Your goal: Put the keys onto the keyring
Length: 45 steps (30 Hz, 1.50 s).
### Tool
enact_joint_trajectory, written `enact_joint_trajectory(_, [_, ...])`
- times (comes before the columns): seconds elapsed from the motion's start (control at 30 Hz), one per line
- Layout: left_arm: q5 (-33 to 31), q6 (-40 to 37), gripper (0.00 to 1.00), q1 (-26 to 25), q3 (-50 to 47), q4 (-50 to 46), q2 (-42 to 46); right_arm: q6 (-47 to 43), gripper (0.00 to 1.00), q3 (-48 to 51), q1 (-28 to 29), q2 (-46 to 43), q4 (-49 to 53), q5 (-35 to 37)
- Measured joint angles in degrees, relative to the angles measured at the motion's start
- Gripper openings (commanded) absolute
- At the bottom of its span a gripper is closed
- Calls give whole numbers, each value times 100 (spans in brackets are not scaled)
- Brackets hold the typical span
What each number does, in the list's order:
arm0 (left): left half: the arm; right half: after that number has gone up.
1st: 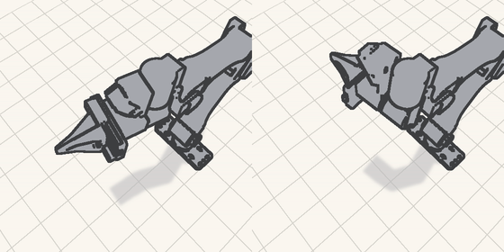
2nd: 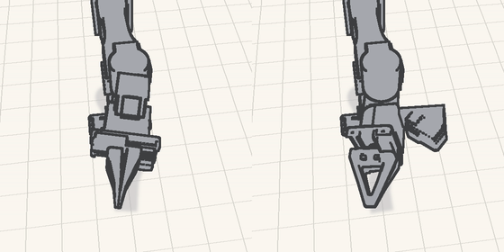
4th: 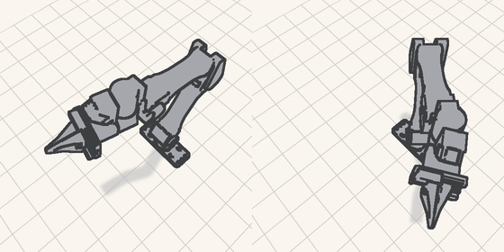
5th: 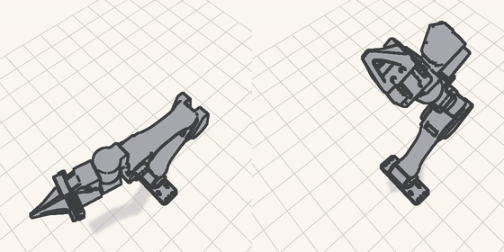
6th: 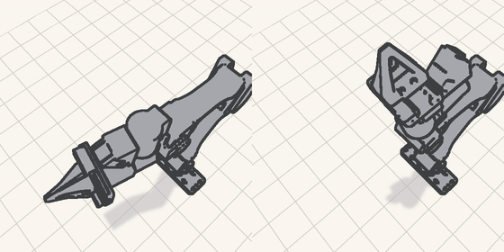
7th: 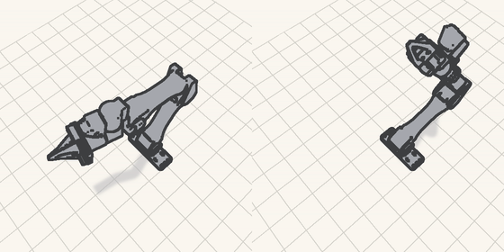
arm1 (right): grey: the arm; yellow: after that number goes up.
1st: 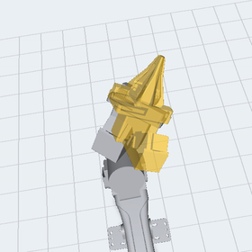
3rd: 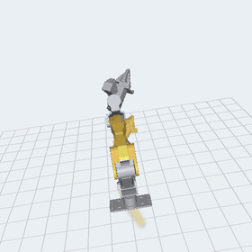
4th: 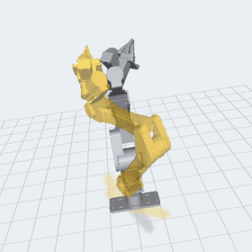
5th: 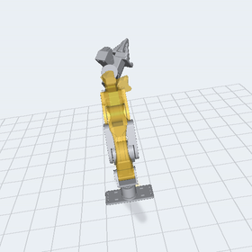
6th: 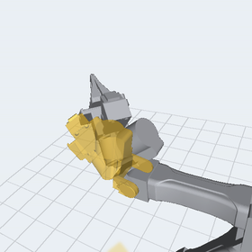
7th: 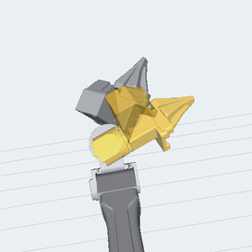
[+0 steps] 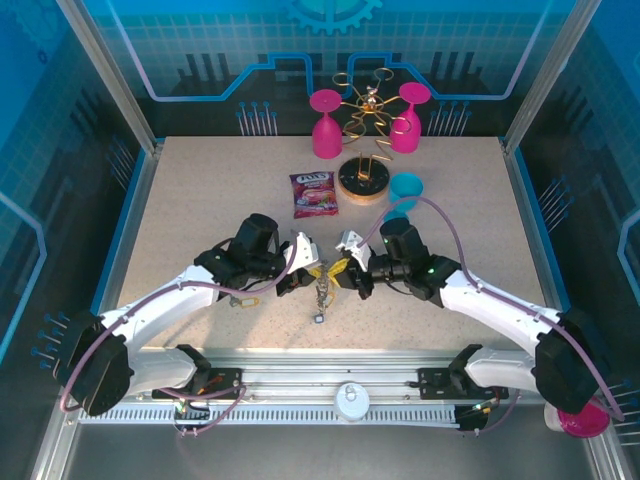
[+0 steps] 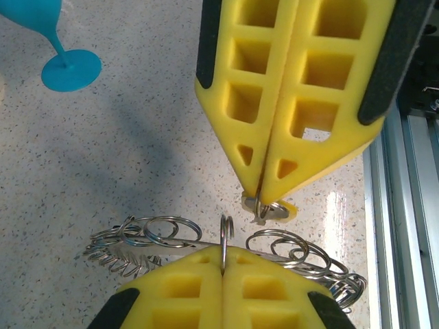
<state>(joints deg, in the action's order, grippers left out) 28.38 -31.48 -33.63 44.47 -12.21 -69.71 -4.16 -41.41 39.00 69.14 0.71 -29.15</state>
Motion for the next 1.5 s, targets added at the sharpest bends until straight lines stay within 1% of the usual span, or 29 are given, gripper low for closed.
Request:
enact_joint_trajectory(0.37, [63, 0, 0, 0, 0, -2, -33, 4, 0, -72, 87, 173, -236, 46])
enact_joint_trajectory(0.7, [42, 0, 0, 2, 0, -17, -33, 24, 0, -138, 162, 216, -236, 358])
enact_joint_trajectory(1.17, [-111, 96, 0, 13, 0, 11, -33, 177, 0, -328, 264, 219, 190, 1062])
enact_joint_trajectory(1.5, [-157, 286, 0, 13, -74, 328, 13, 393, 0, -400, 273, 219, 407, 1272])
